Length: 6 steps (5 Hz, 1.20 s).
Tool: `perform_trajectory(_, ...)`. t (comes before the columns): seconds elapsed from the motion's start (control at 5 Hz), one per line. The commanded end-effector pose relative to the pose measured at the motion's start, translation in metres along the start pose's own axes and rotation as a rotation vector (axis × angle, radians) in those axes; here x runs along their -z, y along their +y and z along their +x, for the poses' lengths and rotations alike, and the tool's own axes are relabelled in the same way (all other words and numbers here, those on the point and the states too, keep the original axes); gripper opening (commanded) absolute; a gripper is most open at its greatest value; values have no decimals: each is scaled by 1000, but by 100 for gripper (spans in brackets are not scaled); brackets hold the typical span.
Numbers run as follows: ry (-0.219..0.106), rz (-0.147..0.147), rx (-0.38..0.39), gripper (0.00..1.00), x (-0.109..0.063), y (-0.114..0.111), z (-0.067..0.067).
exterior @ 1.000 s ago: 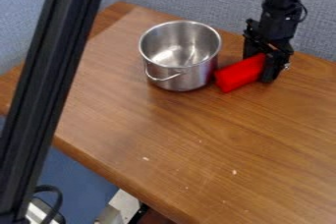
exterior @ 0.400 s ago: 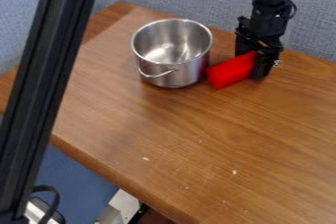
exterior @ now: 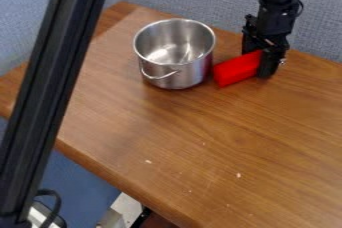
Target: Put the red object in the metal pot
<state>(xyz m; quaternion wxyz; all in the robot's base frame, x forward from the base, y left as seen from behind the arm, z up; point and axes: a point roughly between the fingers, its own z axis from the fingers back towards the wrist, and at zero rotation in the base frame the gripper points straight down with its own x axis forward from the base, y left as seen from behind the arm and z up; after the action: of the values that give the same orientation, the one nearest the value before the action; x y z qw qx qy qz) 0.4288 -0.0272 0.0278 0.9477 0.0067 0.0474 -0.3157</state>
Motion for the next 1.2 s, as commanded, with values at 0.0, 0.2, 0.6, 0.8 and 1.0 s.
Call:
perform_trajectory(0.0,-56,37,27,0,-24,1,17)
perform_trajectory(0.2,-58,33,-21,0,-25,4,23)
perform_trajectory(0.6,-63,30,-33,0,-37,4,16)
perform_trajectory(0.8,-67,30,6,0,-48,4,9)
perform_trajectory(1.0,-69,28,-10,0,-49,-2,5)
